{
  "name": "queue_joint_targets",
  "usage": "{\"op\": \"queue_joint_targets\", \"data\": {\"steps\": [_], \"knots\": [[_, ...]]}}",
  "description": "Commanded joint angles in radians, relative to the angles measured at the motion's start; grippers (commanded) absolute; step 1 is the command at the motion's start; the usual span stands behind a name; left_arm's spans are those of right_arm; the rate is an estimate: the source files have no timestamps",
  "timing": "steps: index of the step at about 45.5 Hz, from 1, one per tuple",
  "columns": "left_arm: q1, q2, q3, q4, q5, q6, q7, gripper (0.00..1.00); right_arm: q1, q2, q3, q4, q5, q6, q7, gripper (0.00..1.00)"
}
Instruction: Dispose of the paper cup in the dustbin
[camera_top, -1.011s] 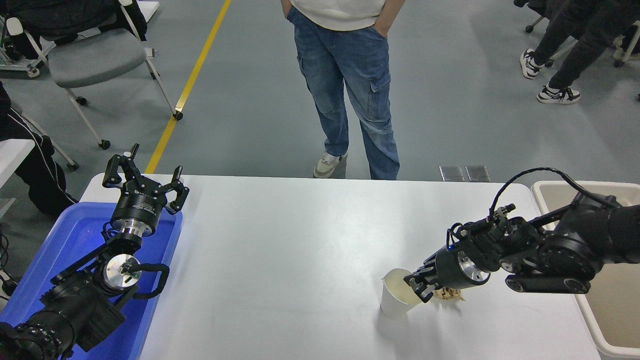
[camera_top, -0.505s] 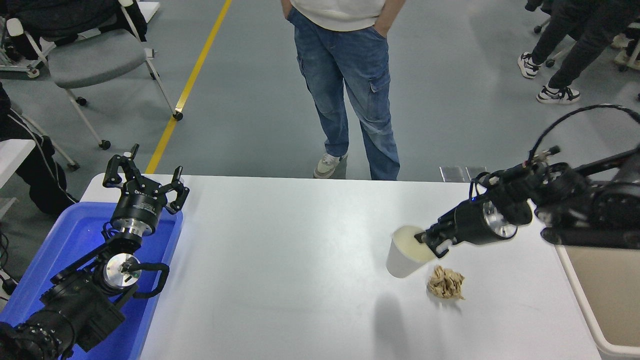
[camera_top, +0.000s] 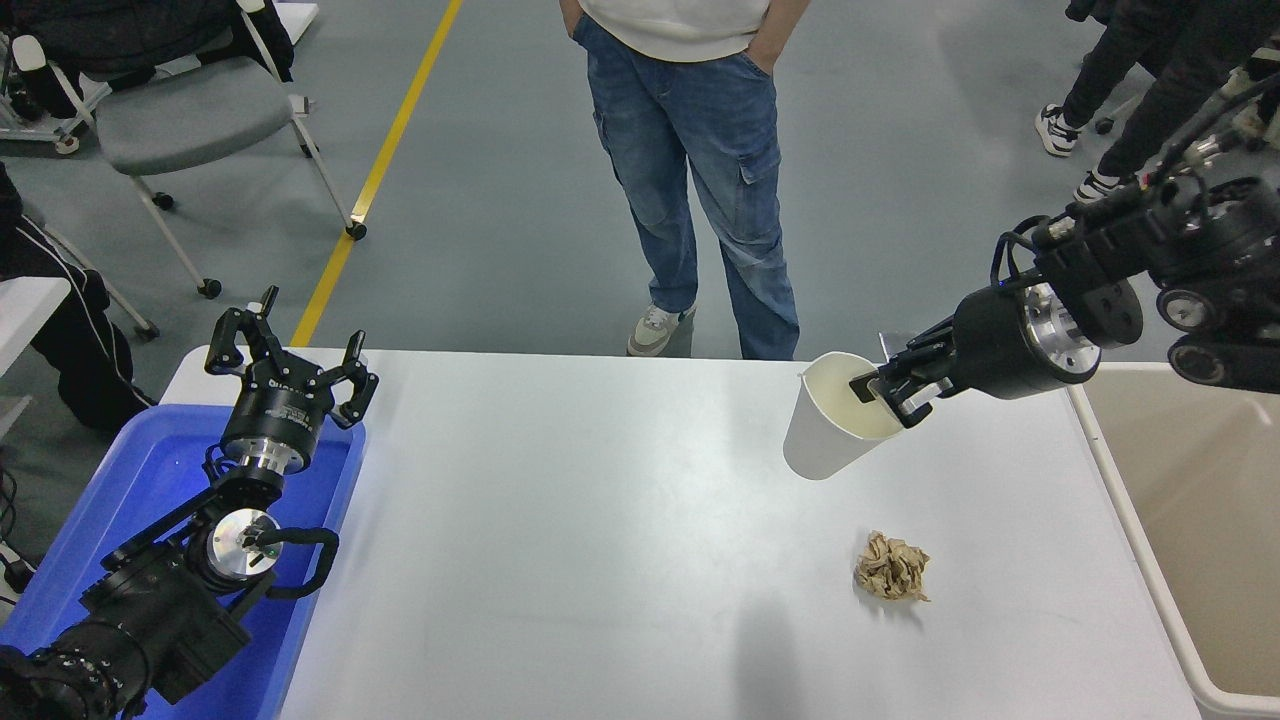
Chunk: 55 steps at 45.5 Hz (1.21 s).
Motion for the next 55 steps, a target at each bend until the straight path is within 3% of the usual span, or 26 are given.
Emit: {"op": "queue_joint_targets", "data": {"steps": [1, 14, 27, 39, 47, 55], "knots": [[0.0, 0.0, 0.0, 0.0, 0.0, -0.001, -0.001, 1.0, 0.011, -0.038, -0.017, -0.005, 0.02, 0.006, -0.002, 0.0], [0.0, 0.0, 0.0, 0.0, 0.0, -0.001, 0.001, 1.0, -0.022, -0.3, 0.028, -0.054, 0.027, -0.035, -0.002, 0.0], [0.0, 0.0, 0.0, 0.0, 0.0, -0.001, 0.001, 1.0, -0.294, -0.628, 0.262, -0.132, 0.118, -0.099, -0.002, 0.0], [0.0, 0.0, 0.0, 0.0, 0.0, -0.001, 0.001, 1.0, -0.595, -0.736, 0.405, -0.181, 0.497, -0.296, 0.009, 0.0], [0.0, 0.0, 0.0, 0.0, 0.0, 0.001, -0.001, 1.0, -0.71, -0.702, 0.407, -0.185, 0.853, -0.469, 0.017, 0.0], [0.0, 0.0, 0.0, 0.0, 0.0, -0.001, 0.001, 1.0, -0.779, -0.649, 0.408, -0.238, 1.161, -0.546, 0.021, 0.0]]}}
